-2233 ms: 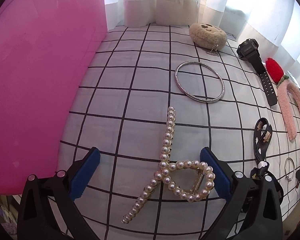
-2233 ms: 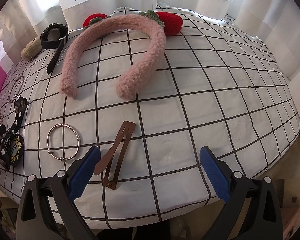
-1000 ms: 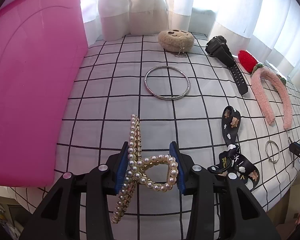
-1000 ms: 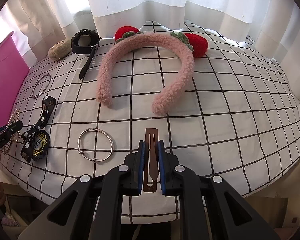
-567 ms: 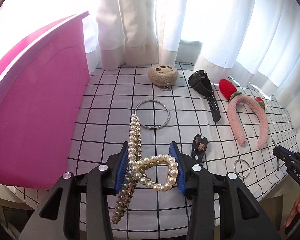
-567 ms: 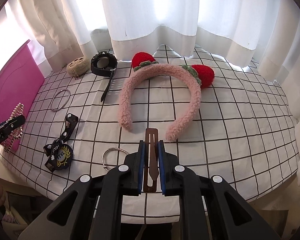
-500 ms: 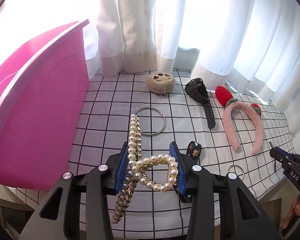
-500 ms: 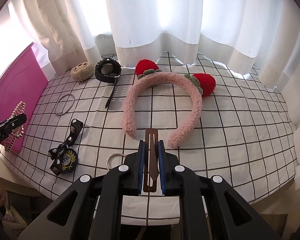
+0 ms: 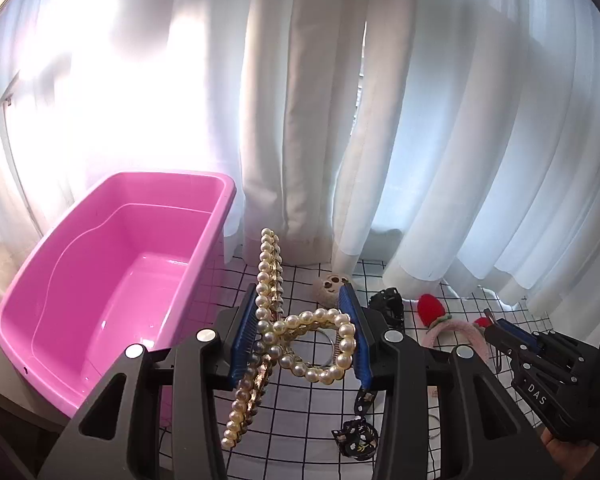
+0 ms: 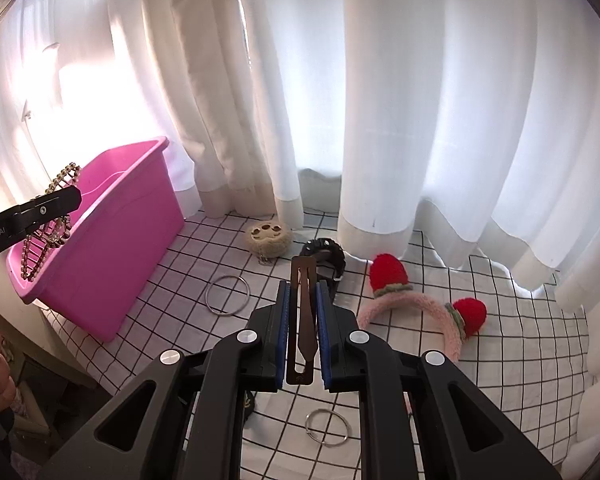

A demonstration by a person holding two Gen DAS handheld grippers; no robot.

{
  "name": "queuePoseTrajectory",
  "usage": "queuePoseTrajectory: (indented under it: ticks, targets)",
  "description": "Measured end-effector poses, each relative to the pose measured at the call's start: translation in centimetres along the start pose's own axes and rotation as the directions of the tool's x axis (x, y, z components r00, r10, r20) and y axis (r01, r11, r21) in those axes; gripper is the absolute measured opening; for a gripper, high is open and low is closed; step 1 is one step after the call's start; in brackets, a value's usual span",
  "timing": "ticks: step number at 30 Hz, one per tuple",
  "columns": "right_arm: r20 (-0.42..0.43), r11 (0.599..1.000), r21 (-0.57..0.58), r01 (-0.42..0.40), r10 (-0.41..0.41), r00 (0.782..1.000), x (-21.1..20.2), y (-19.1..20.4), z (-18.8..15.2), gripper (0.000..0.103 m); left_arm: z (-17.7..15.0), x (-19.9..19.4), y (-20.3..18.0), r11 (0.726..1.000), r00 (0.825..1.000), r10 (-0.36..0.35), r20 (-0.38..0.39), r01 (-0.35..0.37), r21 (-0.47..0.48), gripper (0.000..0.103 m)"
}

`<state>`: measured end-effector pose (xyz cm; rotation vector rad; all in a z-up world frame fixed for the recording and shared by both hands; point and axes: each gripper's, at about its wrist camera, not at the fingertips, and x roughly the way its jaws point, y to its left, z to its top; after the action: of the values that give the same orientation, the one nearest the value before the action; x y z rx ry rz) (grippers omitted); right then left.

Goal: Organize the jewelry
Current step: 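Carry both clips into the pink bin and open both tools to release them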

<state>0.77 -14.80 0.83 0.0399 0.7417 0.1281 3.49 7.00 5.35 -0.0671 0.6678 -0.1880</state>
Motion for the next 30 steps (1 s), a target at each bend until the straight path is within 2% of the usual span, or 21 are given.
queuePoseTrajectory:
  ticks: [3,7,11,15,22,30]
  targets:
    - [0.038,0.995,-0.061,-0.082,0.084,0.996,0.4,3.6,2.8,0.013,1.7,-1.7,2.6,0.998,0.997,0.066,0.049,-0.065,-0.028,0.039]
    - [0.056,0.972,-0.132,-0.193,0.202,0.978,1.9,9.1,5.9,0.013,2.9,-3.1,7.0,0.983,0.981,0.174,0.080,-0.169,-0.067,0.039]
    - [0.030,0.938,-0.192,-0.289,0.300,0.954,4.1,14.8,8.1,0.013,3.2,-3.4,11.8,0.959,0.961,0.268,0.066,-0.260,-0.110,0.039]
    - [-0.022,0.905,-0.239,-0.353,0.358,0.933,7.1,19.9,9.4,0.013,2.5,-2.3,15.8,0.935,0.944,0.329,0.016,-0.323,-0.150,0.039]
    - [-0.141,0.885,-0.257,-0.387,0.362,0.921,13.2,25.4,10.3,0.013,1.1,2.0,19.9,0.913,0.933,0.348,-0.090,-0.359,-0.194,0.040]
    - [-0.218,0.894,-0.265,-0.362,0.310,0.925,17.2,27.6,10.1,0.013,-0.4,4.9,22.1,0.902,0.919,0.341,-0.197,-0.379,-0.206,0.040]
